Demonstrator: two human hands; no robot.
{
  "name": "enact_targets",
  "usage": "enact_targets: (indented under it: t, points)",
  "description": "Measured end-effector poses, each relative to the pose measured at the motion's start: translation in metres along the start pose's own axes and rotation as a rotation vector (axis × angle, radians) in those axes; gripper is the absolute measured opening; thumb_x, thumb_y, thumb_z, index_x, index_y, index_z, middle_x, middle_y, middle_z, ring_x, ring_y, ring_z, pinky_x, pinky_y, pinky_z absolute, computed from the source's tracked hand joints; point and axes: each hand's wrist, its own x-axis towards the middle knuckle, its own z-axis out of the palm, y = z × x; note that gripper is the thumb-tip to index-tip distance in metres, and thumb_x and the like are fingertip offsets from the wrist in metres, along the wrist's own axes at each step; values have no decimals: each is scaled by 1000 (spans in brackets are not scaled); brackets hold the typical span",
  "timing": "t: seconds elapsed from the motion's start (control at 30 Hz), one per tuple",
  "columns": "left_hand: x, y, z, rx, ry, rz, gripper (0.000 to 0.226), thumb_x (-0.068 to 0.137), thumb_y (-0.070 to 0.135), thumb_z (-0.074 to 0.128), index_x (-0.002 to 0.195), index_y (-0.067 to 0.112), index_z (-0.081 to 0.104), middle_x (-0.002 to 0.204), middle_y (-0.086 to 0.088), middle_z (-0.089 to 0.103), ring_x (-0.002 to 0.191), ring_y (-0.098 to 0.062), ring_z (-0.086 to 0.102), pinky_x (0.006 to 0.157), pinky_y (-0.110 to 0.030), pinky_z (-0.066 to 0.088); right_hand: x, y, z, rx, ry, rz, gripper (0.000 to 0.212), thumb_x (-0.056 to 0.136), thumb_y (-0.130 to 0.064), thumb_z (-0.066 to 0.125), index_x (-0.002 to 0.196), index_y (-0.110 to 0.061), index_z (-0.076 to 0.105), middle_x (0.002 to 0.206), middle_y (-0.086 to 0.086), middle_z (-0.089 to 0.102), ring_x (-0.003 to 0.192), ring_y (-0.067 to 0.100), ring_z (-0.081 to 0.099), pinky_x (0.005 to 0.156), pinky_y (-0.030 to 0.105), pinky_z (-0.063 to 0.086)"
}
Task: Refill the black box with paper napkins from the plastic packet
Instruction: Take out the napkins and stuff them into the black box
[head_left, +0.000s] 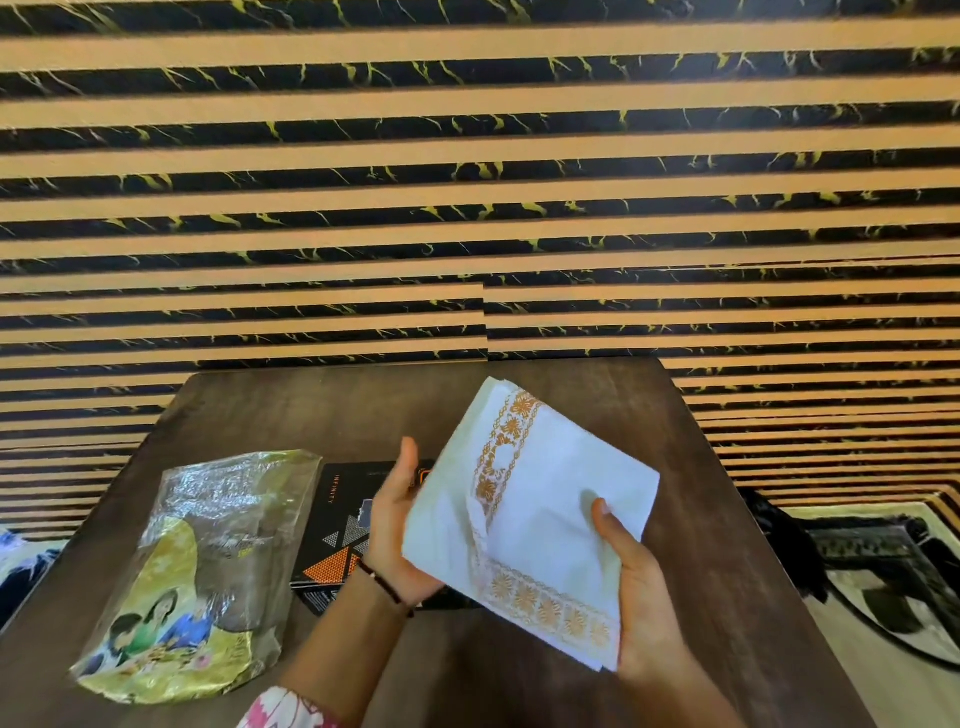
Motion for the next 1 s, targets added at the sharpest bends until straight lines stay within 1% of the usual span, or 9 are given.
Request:
enact_targets:
  t: [0.1,0.23,0.37,0.47,0.53,0.6,0.8,0.9,1.0]
  points:
    - [-6,3,11,295,-1,9,60,71,59,58,113,16,64,108,-9,70,98,-26,66,79,-40,56,-5,-15,-1,-156,133,-99,53,73,-35,73,119,-12,60,119,21,64,105,43,62,86,55,49]
    - [-6,-9,12,749,109,2,64,67,27,78,120,14,46,111,-9,68,96,-26,67,74,-36,58,-4,-24,-11,-368,241,-163,45,70,-22,71,113,-11,60,105,19,71,93,41,68,84,57,52]
    - [-4,-19,7,797,150,101,66,60,5,76,115,23,43,116,-13,63,104,-29,63,86,-44,54,-7,-29,-14,-427,144,-183,53,69,-11,75,116,-25,56,109,12,70,97,37,67,76,51,56]
    - [-6,-18,8,788,95,83,60,71,-3,72,117,22,44,113,-10,67,102,-29,65,85,-43,55,-10,-35,-24,-425,81,-133,77,51,-15,86,118,-31,54,112,12,69,101,38,65,75,50,57]
    - [-5,-18,8,803,77,66,52,76,-2,69,117,21,46,111,-7,68,101,-27,65,87,-44,54,-13,-39,-27,-435,52,-78,94,36,-21,93,120,-27,51,111,15,69,99,37,66,71,45,58]
    - [-4,-17,7,811,85,79,48,77,5,69,117,19,47,112,-6,68,101,-27,65,89,-45,52,-15,-38,-30,-479,27,-63,101,34,-23,93,124,-20,49,111,17,68,99,37,66,70,41,58]
    - [-1,-23,9,782,258,45,23,88,11,58,109,10,51,107,-13,69,88,-27,68,82,-45,54,-17,-28,-28,-478,-49,21,88,52,-18,87,129,-16,44,117,20,65,106,39,62,78,45,56]
    - [1,-24,10,713,342,10,37,83,19,66,112,4,49,107,-18,69,92,-34,66,88,-53,51,-17,-22,-28,-385,-22,45,92,48,-18,88,129,-14,45,116,21,65,102,39,64,72,43,56]
    - [0,-24,16,798,279,-65,63,66,25,80,118,8,47,106,-12,70,94,-29,68,86,-48,53,-16,-21,-33,-228,27,94,105,38,-18,92,132,-12,44,106,24,67,88,38,69,63,41,57]
